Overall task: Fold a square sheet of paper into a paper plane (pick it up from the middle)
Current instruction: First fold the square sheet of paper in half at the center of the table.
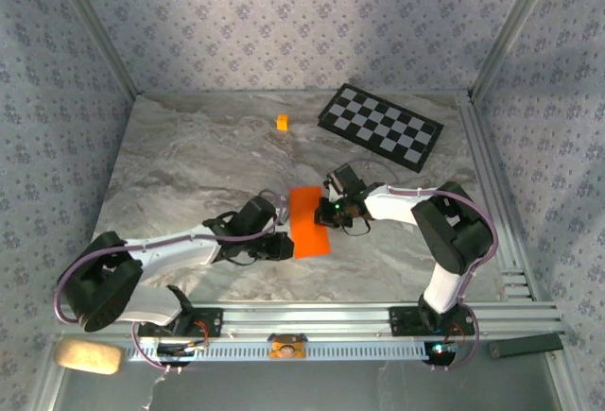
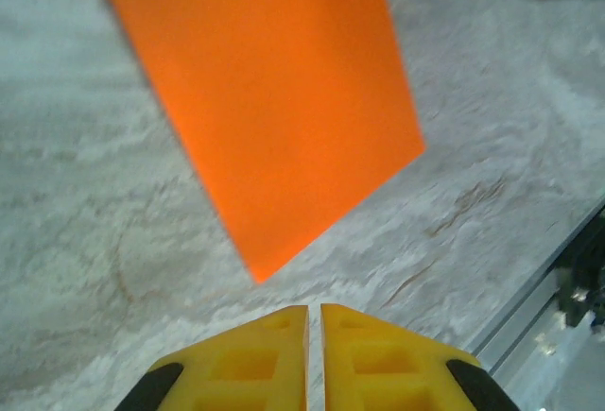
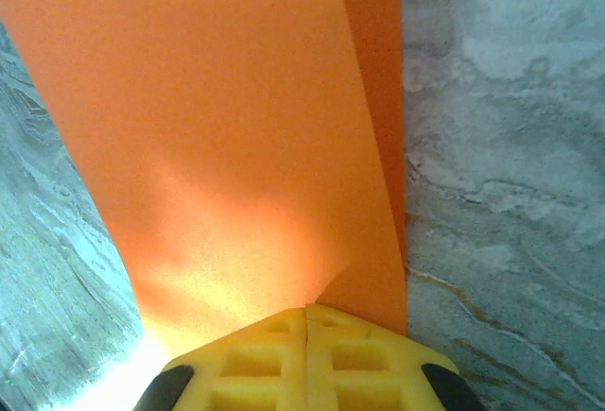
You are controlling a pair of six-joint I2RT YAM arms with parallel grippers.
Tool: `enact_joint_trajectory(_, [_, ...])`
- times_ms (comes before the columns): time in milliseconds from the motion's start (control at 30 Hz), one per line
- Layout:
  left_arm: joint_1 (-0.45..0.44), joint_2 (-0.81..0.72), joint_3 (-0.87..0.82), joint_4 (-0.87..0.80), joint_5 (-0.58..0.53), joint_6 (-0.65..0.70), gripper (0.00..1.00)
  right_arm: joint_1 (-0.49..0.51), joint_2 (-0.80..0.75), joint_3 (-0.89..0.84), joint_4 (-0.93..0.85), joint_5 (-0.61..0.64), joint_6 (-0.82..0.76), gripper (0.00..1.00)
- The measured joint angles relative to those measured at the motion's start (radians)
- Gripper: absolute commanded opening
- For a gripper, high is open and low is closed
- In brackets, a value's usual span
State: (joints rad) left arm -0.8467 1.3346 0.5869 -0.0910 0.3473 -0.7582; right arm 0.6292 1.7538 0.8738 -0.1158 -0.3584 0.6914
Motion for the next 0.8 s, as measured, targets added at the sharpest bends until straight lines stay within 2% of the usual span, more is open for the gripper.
enact_joint_trajectory(200, [0.029,0.131,0.064,0.087,0.032,-0.021,0.11,0.000,0.000,0.000,0.000,0.000,0.000,0.00])
enact_joint_trajectory(400, [0.029,0.251,0.044,0.151,0.079,-0.027,0.09,0.002,0.000,0.000,0.000,0.003,0.000,0.00])
enact_joint_trajectory(600, [0.035,0.243,-0.018,0.231,0.113,-0.022,0.10,0.002,0.000,-0.004,0.005,0.003,0.000,0.00])
enact_joint_trajectory(800, [0.028,0.179,-0.045,0.142,0.132,0.026,0.12,0.002,0.000,-0.012,0.018,0.003,0.000,0.00])
